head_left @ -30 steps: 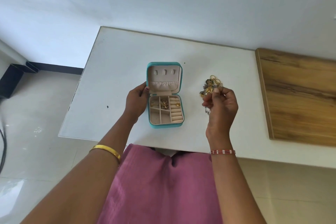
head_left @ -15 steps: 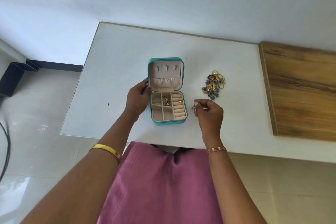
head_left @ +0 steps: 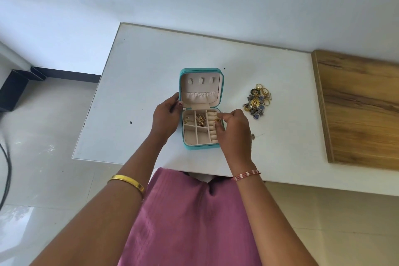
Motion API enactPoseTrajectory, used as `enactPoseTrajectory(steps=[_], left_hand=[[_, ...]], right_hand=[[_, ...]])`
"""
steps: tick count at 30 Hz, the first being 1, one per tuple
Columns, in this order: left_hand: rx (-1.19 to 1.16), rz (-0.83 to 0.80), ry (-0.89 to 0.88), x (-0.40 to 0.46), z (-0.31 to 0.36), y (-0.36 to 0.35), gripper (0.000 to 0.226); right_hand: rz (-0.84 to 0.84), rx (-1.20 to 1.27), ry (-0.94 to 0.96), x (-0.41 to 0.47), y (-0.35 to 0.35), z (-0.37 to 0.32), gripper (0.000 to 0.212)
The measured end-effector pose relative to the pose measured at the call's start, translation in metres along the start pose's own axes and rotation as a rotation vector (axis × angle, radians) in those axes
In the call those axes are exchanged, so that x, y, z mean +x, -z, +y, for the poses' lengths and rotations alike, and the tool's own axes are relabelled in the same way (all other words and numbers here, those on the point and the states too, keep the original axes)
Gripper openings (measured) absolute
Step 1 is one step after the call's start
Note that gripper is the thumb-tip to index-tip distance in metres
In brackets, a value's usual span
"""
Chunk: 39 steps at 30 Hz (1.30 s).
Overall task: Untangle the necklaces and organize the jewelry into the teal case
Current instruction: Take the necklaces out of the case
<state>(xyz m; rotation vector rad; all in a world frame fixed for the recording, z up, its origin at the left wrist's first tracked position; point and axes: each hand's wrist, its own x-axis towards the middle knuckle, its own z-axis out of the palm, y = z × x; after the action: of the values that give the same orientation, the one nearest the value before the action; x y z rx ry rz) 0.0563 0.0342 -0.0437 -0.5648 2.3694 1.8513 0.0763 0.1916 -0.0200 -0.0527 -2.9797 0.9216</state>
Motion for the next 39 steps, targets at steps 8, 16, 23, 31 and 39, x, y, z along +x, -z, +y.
enactPoseTrajectory(steps=[8, 16, 23, 31, 39], left_hand=[[0.019, 0.037, 0.001, -0.010, -0.001, -0.003, 0.030], [0.042, 0.043, 0.009, -0.013, 0.000, -0.003, 0.030], [0.044, 0.028, 0.014, -0.013, 0.003, -0.001, 0.031], [0.019, 0.025, 0.034, -0.019, 0.001, 0.001, 0.034], [-0.044, 0.014, 0.089, -0.032, -0.006, 0.000, 0.040]], right_hand=[[0.039, -0.176, 0.115, -0.004, -0.012, 0.001, 0.005], [0.026, 0.218, -0.034, -0.001, -0.006, 0.003, 0.010], [-0.084, 1.050, -0.337, 0.004, 0.023, -0.014, 0.025], [-0.145, 1.423, -0.334, 0.006, 0.050, -0.034, 0.024], [0.015, 1.737, -0.366, -0.001, 0.088, -0.030, 0.024]])
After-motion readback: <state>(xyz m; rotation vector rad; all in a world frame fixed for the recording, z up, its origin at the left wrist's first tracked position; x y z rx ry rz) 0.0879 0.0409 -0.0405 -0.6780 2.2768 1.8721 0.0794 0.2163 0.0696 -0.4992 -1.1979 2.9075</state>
